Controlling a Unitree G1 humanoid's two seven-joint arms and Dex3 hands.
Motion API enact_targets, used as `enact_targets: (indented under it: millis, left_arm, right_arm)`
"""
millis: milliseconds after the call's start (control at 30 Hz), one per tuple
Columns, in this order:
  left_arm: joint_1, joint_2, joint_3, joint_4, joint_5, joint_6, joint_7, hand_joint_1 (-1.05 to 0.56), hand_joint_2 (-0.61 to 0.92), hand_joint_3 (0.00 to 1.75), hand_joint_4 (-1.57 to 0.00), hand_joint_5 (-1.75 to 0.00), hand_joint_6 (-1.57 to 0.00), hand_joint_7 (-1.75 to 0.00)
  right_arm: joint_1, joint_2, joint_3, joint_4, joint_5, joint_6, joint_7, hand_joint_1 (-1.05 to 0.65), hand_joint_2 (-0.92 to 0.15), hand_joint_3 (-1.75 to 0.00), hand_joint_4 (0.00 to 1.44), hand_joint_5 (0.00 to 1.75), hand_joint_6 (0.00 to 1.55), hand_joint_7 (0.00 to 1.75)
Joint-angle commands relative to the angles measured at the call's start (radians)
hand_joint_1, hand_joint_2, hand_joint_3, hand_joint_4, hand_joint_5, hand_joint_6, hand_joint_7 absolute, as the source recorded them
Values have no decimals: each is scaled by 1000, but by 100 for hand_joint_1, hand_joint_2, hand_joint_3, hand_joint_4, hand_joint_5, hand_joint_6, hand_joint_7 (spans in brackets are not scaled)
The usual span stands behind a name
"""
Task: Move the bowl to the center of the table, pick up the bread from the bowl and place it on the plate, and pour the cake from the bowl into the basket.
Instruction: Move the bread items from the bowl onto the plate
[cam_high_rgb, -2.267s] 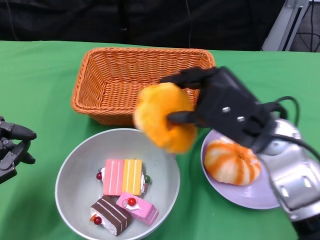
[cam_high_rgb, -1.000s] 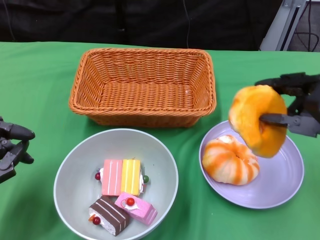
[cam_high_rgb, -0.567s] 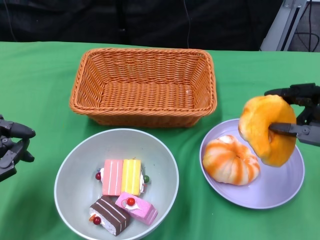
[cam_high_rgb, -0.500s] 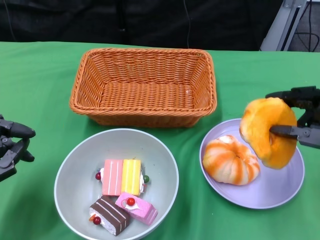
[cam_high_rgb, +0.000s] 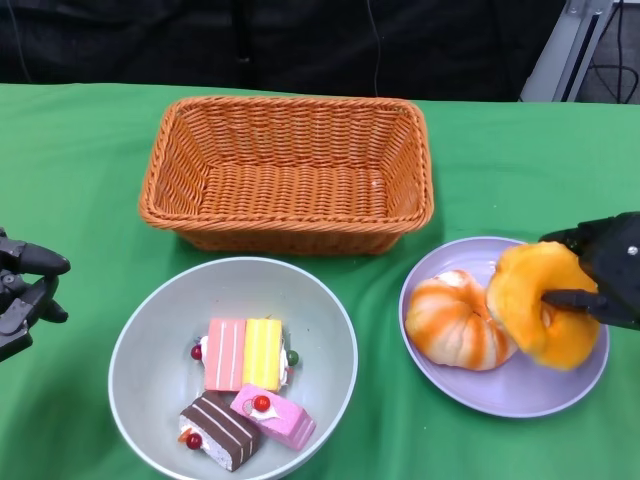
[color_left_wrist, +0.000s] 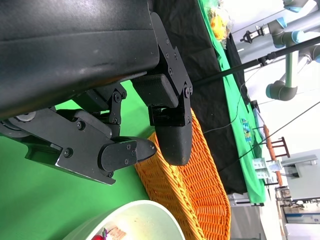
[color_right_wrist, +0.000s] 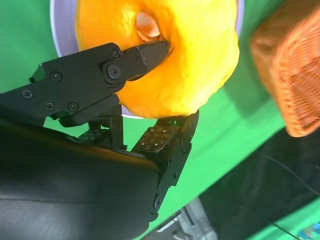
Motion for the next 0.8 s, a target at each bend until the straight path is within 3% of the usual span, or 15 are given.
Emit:
enact_targets:
  millis: [33,367,567,667,800]
  left_arm:
    - [2,24,5,-4,-1,-5,-1,-7,72,63,-85,-126,-93,-81]
    - [6,23,2,-7,3,-12,1,-9,72,62,-84,-127,-93,-82]
    - [2,25,1,4,1,-19,-9,-9,72,62,-85,-126,-93,-81]
    - [2,24,1,3,-3,-14,-10,-9,72,62,-85,-125,-94,-80]
    - [4,23,0,-3,-2,-9,-6,-9,73,60,-85,-125,-94,-79]
  right_arm:
    - [-26,-10,18,49,-30,-23,-37,-22,-92,-5,72,117,104,18]
    - [-78,5,51,218,-55,-120,-127,-24,-92,-5,75,116,106,16]
    - [-92,9,59,249,-63,-125,-142,-26,-92,-5,68,87,101,7]
    - [-93,11,60,250,-64,-122,-142,-27,-92,-5,65,83,94,2]
    - [-84,4,66,237,-75,-133,-143,-31,-92,-5,73,32,76,0]
